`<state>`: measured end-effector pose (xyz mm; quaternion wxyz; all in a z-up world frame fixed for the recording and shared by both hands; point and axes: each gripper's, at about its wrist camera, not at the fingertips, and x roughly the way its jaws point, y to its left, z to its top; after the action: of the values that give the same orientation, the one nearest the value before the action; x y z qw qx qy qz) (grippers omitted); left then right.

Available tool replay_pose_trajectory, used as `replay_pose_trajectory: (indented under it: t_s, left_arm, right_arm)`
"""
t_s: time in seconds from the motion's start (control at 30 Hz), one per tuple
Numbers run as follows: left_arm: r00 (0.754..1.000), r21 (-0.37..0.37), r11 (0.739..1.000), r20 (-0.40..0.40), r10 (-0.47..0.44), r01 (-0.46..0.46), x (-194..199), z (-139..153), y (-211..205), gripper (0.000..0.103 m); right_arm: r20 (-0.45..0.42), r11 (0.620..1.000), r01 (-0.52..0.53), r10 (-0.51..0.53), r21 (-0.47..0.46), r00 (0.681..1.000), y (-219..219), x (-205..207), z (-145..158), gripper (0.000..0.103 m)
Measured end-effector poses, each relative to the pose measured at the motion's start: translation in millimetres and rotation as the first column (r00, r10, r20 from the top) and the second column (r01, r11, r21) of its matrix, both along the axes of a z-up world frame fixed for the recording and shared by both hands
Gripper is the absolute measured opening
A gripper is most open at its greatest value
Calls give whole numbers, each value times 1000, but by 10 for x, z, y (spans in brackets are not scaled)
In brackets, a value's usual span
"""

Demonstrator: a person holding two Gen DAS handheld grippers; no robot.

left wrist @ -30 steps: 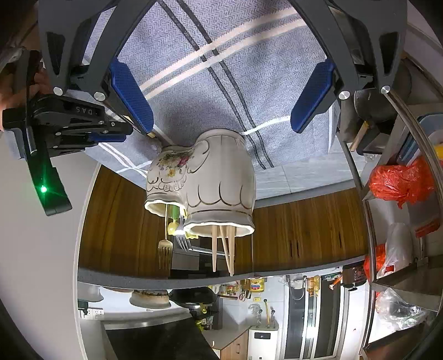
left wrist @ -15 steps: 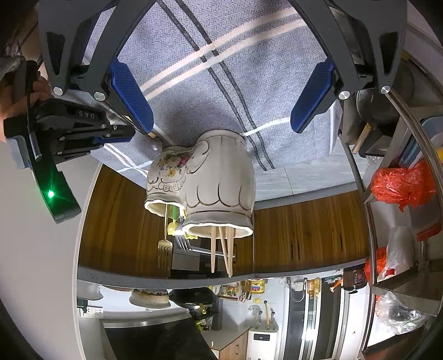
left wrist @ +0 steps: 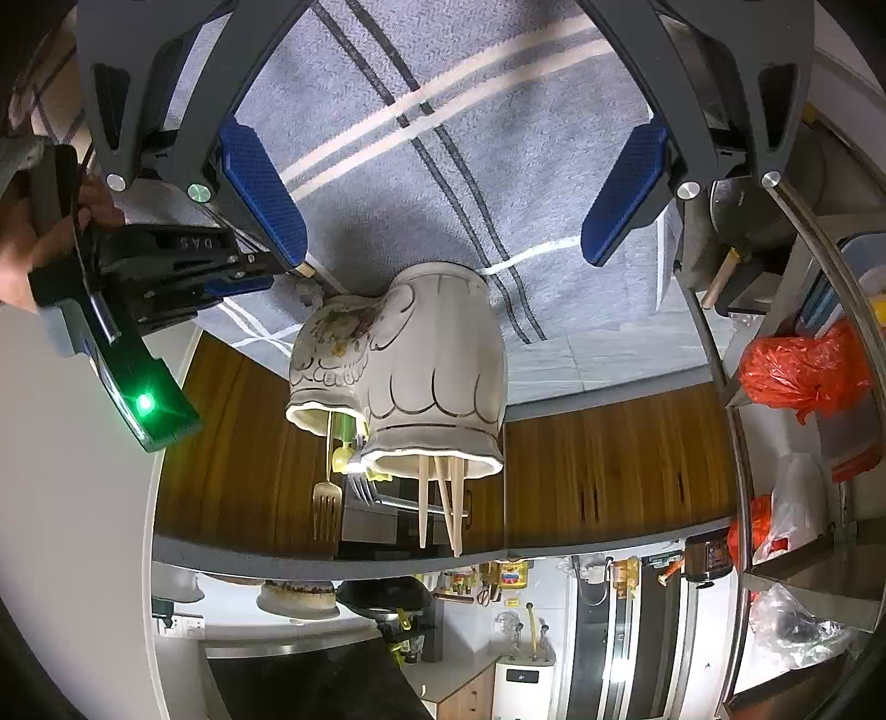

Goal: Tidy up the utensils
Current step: 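Grasp the silver flower-ended spoon by its handle with the right tool, then lift the spoon with the right tool while the left tool moves toward the wooden chopstick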

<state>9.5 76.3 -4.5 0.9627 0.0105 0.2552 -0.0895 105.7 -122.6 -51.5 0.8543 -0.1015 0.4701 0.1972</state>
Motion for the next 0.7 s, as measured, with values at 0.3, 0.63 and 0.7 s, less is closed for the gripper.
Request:
replay_pose_trajectory:
  t_s: [0.3, 0.63, 0.7]
  left_arm:
    - [999, 39, 999, -38, 1, 0, 38, -37, -110, 98]
    - [991, 68, 997, -133, -19, 28, 76, -170, -500, 97]
    - [990, 84, 995, -139, -35, 47, 64, -192, -610, 97]
  right_arm:
    - [17, 998, -25, 24, 54, 1000, -134, -47, 10, 4]
    - [224, 974, -36, -15, 222, 975, -570, -383, 391, 4]
    - [269, 963, -43, -31, 266, 963, -682, -444, 495, 4]
